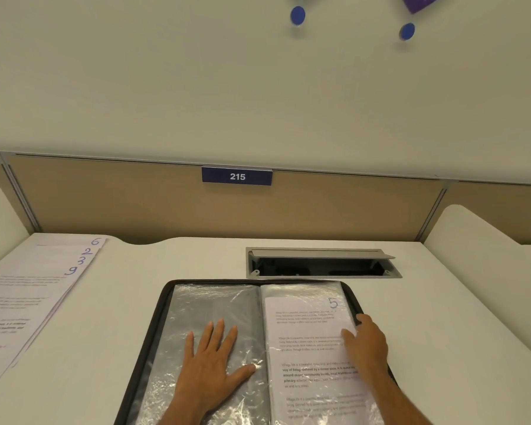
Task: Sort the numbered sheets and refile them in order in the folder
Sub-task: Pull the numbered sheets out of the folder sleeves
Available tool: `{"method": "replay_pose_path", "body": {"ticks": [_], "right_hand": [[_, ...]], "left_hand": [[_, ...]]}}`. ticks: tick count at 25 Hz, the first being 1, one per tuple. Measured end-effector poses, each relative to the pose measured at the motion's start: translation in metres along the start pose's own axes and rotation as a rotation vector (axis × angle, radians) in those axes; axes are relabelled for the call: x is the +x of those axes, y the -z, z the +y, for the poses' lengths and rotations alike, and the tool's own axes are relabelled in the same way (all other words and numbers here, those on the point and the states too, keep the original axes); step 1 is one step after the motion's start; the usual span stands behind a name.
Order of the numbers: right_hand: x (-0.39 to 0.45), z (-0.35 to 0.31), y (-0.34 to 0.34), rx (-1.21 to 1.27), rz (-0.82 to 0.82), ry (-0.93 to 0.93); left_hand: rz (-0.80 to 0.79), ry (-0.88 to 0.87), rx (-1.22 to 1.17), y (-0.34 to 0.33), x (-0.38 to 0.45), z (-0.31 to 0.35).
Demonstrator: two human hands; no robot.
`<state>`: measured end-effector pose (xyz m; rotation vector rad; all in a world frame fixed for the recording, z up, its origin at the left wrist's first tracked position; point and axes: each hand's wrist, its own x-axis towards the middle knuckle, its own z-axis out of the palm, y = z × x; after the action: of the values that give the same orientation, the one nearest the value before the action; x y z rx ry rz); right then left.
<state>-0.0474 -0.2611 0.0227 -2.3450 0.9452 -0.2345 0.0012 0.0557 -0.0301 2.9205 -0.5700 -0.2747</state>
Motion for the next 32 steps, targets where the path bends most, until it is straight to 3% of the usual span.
{"method": "replay_pose_path", "body": {"ticks": [5, 10, 12, 16, 19, 24, 26, 29, 32], "right_hand": [[0.014, -0.001, 0.014, 0.054, 0.046, -0.096], [0.007, -0.007, 0.021, 0.036, 0.092, -0.054], [0.003, -0.016, 0.028, 0.066, 0.076, -0.047], [0.002, -0.053, 0.049, 0.411, -0.177, -0.16], [-0.012, -0.094, 0.065, 0.554, -0.324, -0.071], [-0.047, -0.157, 0.073, 0.743, -0.587, 0.049], [-0.059, -0.174, 0.069, 0.86, -0.703, 0.054], [-0.073, -0.183, 0.057, 0.984, -0.862, 0.016], [-0.072, -0.179, 0.042, 0.965, -0.774, 0.007]], "left_hand": [[0.007, -0.012, 0.004, -0.002, 0.001, 0.001], [0.075, 0.013, -0.022, 0.014, -0.005, 0.003], [0.022, 0.044, -0.031, 0.017, -0.001, 0.002], [0.085, 0.025, -0.199, 0.041, 0.001, 0.024], [0.163, 0.06, -0.843, 0.076, 0.003, 0.064], [0.174, 0.126, -1.321, 0.15, 0.017, 0.095], [0.191, 0.177, -1.372, 0.169, 0.022, 0.088], [0.263, 0.265, -1.255, 0.185, 0.022, 0.066], [0.311, 0.344, -1.211, 0.189, 0.019, 0.032]]}}
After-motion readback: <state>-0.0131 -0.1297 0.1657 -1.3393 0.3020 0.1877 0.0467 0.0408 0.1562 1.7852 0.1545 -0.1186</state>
